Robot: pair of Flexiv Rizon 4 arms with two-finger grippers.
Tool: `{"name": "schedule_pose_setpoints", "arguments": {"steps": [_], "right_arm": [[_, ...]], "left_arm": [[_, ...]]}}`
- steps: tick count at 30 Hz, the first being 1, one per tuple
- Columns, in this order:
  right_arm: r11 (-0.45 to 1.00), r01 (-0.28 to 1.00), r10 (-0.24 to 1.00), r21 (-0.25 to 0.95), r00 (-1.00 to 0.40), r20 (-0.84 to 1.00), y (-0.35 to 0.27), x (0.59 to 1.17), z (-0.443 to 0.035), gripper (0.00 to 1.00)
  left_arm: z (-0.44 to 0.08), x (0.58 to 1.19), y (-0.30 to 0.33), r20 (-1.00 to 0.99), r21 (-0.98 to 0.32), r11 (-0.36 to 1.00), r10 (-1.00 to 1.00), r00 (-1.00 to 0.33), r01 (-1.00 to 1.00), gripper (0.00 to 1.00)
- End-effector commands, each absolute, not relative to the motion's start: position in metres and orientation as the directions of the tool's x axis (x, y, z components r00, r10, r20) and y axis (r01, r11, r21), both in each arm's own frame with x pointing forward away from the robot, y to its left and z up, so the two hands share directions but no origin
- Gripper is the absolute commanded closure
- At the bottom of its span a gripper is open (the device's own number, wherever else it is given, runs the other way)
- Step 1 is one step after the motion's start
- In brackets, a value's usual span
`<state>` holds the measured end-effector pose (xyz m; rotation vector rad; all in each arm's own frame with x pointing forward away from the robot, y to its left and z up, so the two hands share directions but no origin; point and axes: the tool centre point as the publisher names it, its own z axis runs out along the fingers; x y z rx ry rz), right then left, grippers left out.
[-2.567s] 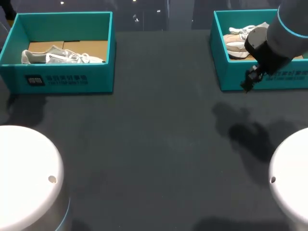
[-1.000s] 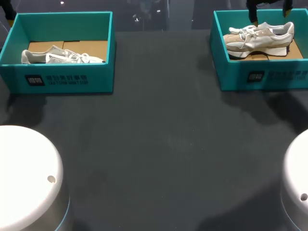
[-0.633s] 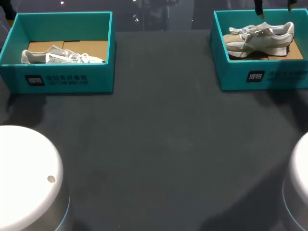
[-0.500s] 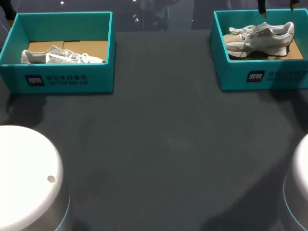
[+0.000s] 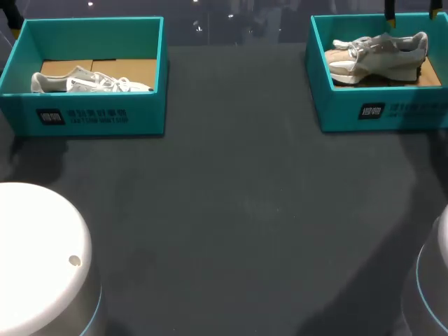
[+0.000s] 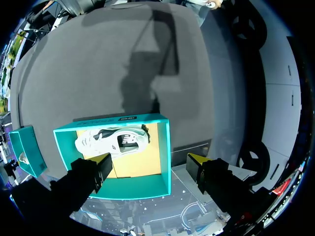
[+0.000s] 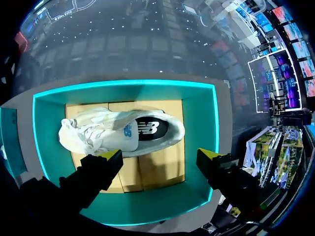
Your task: Take the shoe out of the shoebox, open the shoe tongue, remove and reinsert the insole, then place the shoe into the shoebox
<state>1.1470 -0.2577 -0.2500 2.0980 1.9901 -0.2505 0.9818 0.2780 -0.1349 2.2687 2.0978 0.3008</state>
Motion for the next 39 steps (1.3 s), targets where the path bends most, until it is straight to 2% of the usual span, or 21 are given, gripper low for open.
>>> {"name": "schedule_pose_setpoints", "arguments": {"steps": [1, 8, 12, 13, 16, 19, 24, 31, 35, 39], "right_arm": [[-0.047, 0.998, 0.960, 0.043, 0.057, -0.274, -0.263, 1.152, -0.259, 0.00], [-0.061, 0.997, 0.965, 0.043, 0.070, -0.252, -0.276, 1.152, -0.273, 0.00], [-0.071, 0.997, 0.967, 0.039, 0.079, -0.243, -0.281, 1.152, -0.280, 0.11], [-0.072, 0.997, 0.967, 0.038, 0.079, -0.243, -0.282, 1.153, -0.281, 0.17], [-0.075, 0.997, 0.968, 0.034, 0.081, -0.239, -0.285, 1.153, -0.287, 0.17], [-0.080, 0.996, 0.969, 0.032, 0.085, -0.234, -0.288, 1.154, -0.290, 0.22], [-0.092, 0.995, 0.969, 0.028, 0.096, -0.227, -0.295, 1.155, -0.297, 0.21], [-0.102, 0.995, 0.969, 0.020, 0.104, -0.223, -0.305, 1.158, -0.305, 0.13], [-0.105, 0.994, 0.970, 0.013, 0.105, -0.218, -0.307, 1.159, -0.311, 0.14], [-0.109, 0.994, 0.972, 0.010, 0.108, -0.207, -0.311, 1.159, -0.318, 0.20]], "left_arm": [[-0.135, 0.981, 0.278, 0.119, 0.160, -0.088, 0.991, 0.069, 0.983, 0.00], [-0.135, 0.981, 0.278, 0.119, 0.160, -0.088, 0.991, 0.069, 0.983, 0.00], [-0.135, 0.981, 0.278, 0.119, 0.160, -0.088, 0.991, 0.069, 0.983, 0.00], [-0.135, 0.981, 0.278, 0.119, 0.160, -0.088, 0.991, 0.069, 0.983, 0.00], [-0.135, 0.981, 0.278, 0.119, 0.160, -0.088, 0.991, 0.069, 0.983, 0.00], [-0.135, 0.981, 0.278, 0.119, 0.160, -0.088, 0.991, 0.069, 0.983, 0.00], [-0.135, 0.981, 0.278, 0.119, 0.160, -0.088, 0.991, 0.069, 0.983, 0.00], [-0.135, 0.981, 0.278, 0.119, 0.160, -0.088, 0.991, 0.069, 0.983, 0.00], [-0.135, 0.981, 0.278, 0.119, 0.160, -0.088, 0.991, 0.069, 0.983, 0.00], [-0.135, 0.981, 0.278, 0.119, 0.160, -0.088, 0.991, 0.069, 0.983, 0.00]]}}
